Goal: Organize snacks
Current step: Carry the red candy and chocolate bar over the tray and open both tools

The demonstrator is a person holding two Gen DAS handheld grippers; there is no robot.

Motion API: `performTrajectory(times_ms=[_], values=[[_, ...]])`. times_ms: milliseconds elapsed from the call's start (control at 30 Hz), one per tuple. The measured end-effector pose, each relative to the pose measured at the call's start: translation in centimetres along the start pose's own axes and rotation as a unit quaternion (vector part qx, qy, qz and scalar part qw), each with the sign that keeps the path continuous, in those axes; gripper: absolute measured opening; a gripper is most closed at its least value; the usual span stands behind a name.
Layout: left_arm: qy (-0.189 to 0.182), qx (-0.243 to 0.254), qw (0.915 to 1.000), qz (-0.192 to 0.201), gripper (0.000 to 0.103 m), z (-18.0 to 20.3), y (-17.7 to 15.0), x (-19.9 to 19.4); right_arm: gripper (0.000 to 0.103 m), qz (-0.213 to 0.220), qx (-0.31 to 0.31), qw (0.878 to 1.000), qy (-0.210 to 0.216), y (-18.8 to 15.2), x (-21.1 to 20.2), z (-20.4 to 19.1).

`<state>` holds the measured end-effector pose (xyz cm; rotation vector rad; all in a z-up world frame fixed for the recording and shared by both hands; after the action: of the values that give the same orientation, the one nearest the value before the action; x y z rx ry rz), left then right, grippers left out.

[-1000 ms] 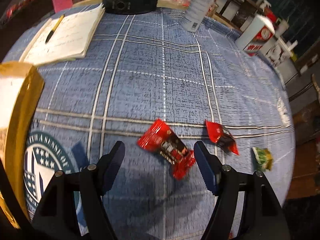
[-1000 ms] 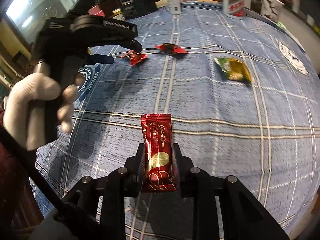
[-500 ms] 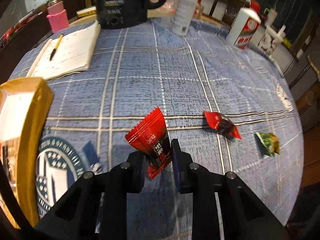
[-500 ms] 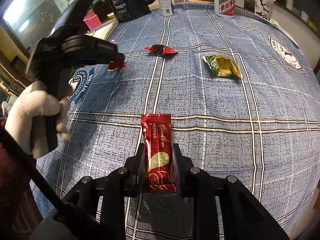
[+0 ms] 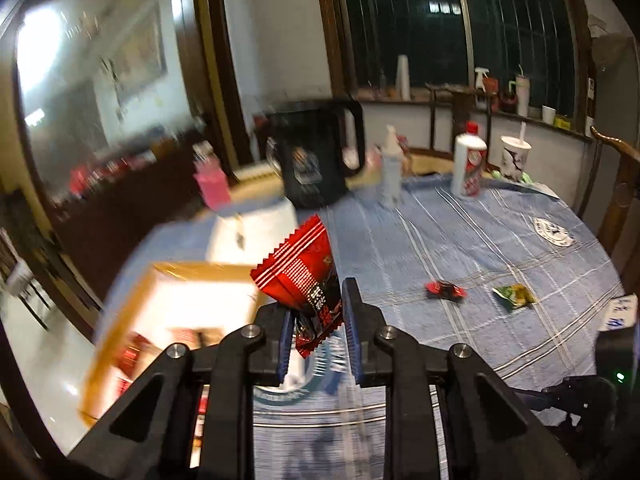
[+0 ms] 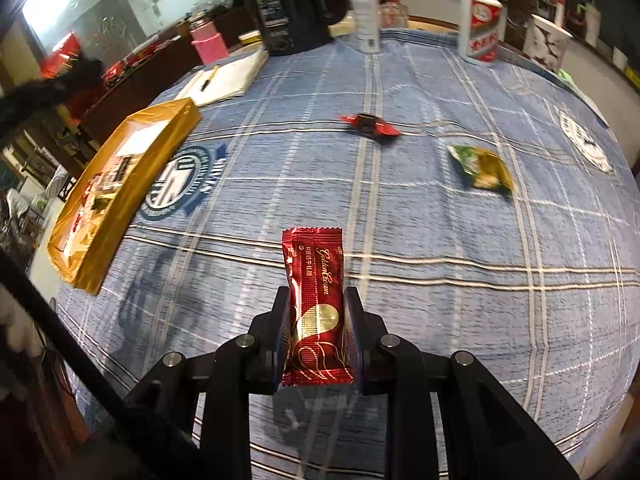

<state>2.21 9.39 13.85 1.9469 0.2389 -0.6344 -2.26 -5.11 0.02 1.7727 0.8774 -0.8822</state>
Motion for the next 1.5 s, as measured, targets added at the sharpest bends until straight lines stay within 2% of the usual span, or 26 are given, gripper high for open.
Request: performTrajectory(times_ms=[200, 467, 667, 867, 1000, 1200, 1500], values=[[0.045, 0.008, 0.9990, 0.007, 0.025, -3.3, -1.3, -2.2, 0.025, -0.002, -0.034, 0.999, 0.015, -0.1, 0.5, -4.2], [0.067, -0.029, 0.9972, -0.013, 0.025, -9.0, -4.5, -2.5, 0.025, -0.004, -0.066, 0.998, 0.021, -0.5, 1.2, -9.2], [0.041, -0.099, 0.9930, -0.049, 0.025, -13.8, -8.2, -1.1, 0.025, -0.005, -0.081, 0.996, 0.026, -0.3, 1.9, -12.9], [0.026, -0.173, 0.9786, -0.109, 0.025, -19.0, -13.4, 1.4, 0.025, -0.002, -0.091, 0.995, 0.039, 1.0, 2.6, -16.6], [0.018, -0.186, 0.9721, -0.141, 0.025, -20.5, -15.8, 3.2, 0.025, -0.003, -0.098, 0.993, 0.064, 2.5, 3.6, -20.1], [-0.002, -0.182, 0.9676, -0.174, 0.025, -20.9, -18.2, 5.8, 0.025, -0.023, -0.116, 0.988, 0.099, 3.3, 6.4, -26.0], [-0.032, -0.176, 0.9628, -0.202, 0.025, -21.2, -19.7, 8.9, 0.025, -0.054, -0.130, 0.985, 0.101, 2.9, 10.7, -30.8]])
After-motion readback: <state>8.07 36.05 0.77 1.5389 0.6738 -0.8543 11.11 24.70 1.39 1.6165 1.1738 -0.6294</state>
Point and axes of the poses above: each gripper's, at about its wrist camera, not at the fingertips, and x roughly the way its jaws point, z to its right, y to its top, the point moved 7 cm from there along x, roughly the way its jaws point, and after that the axes turned 13 degrees about x, right-handed, at the moved point
